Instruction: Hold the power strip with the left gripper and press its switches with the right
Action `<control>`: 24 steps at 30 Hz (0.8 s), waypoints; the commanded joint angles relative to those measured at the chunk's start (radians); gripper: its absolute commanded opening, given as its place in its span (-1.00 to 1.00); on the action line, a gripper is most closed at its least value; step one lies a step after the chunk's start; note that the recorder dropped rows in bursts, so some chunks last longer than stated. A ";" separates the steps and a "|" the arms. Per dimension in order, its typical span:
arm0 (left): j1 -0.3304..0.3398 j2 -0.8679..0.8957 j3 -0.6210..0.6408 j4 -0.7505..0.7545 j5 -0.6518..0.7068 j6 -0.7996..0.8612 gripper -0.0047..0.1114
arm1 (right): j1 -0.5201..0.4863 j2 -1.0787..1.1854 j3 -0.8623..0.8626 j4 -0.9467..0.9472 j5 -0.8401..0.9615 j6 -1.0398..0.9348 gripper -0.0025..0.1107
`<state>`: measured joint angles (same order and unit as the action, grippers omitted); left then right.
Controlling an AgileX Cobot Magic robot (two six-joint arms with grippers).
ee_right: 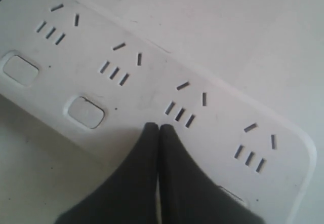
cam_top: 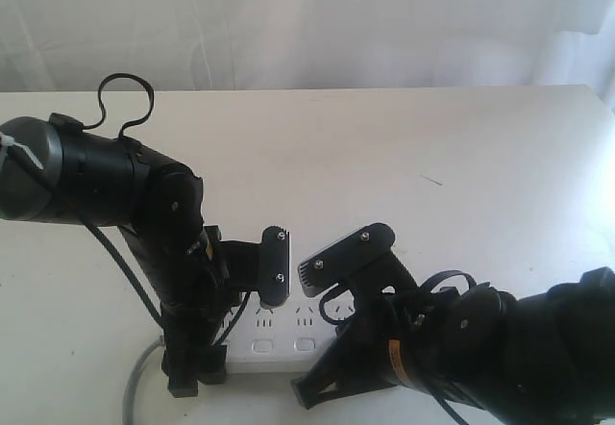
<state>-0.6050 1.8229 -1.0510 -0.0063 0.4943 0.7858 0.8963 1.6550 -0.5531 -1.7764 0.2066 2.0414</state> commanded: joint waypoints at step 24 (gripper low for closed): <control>-0.005 0.016 0.019 0.019 0.081 0.020 -0.92 | -0.017 -0.182 0.122 0.032 0.084 0.040 -0.96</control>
<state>-0.6050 1.8229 -1.0510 0.0000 0.4997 0.7960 0.8861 1.4701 -0.4366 -1.7426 0.2717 2.0681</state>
